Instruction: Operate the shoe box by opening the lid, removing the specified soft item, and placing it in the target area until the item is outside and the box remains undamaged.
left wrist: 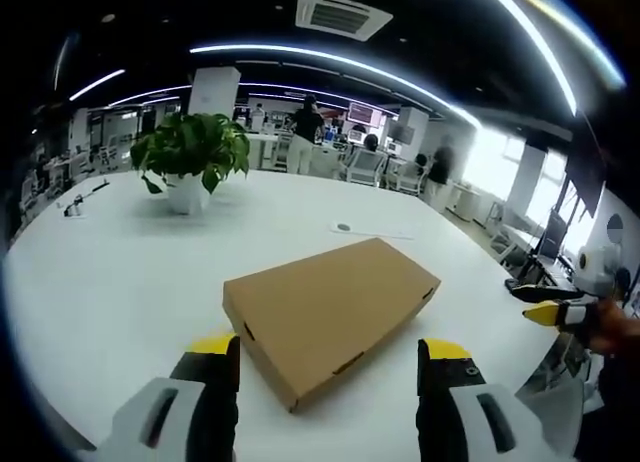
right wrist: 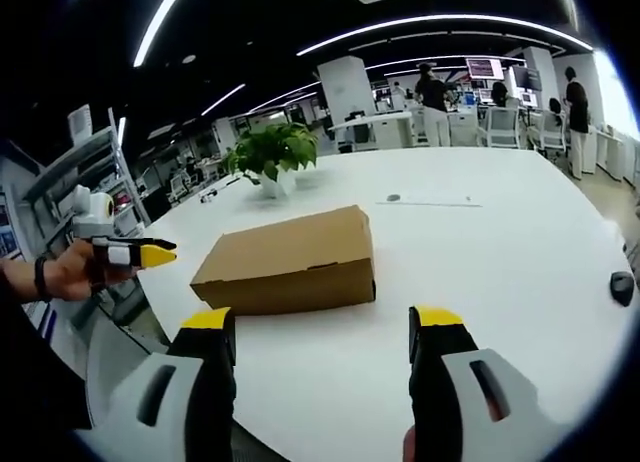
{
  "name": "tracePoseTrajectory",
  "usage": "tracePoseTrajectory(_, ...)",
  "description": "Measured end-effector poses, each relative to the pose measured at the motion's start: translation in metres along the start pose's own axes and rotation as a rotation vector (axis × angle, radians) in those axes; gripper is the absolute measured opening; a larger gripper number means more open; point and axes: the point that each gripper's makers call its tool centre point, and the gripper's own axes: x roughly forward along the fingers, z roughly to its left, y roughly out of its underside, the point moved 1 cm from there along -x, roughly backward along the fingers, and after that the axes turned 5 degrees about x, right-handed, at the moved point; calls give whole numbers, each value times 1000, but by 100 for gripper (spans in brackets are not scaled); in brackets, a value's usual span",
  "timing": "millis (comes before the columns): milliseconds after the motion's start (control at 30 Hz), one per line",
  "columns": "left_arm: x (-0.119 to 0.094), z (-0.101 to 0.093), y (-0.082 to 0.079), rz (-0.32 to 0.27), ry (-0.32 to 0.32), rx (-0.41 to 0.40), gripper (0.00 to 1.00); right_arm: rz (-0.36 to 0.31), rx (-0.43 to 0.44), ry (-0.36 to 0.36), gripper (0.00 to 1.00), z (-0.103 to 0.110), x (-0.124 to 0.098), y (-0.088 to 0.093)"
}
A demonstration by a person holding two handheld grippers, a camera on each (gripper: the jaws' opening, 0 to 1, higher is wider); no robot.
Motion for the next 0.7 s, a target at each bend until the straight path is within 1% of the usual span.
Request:
tracePoseTrajectory(200, 6, 3, 5, 11, -6, -9, 73, 22, -29, -28, 66, -1, 22, -6)
tracePoseTrajectory(333, 14, 6, 15, 30, -13, -28, 74, 44, -50, -48, 65, -5, 41, -6)
tracePoseTrajectory(433, 19, 7, 22, 41, -16, -50, 74, 70, -83, -54, 63, -8, 54, -4)
tracePoseTrajectory(600, 28, 10, 34, 62, -17, -66, 73, 85, -88, -75, 63, -9, 72, -7)
tracePoseTrajectory(700, 31, 11, 38, 71, -18, -69, 73, 95, -93, -89, 63, -10, 85, -8)
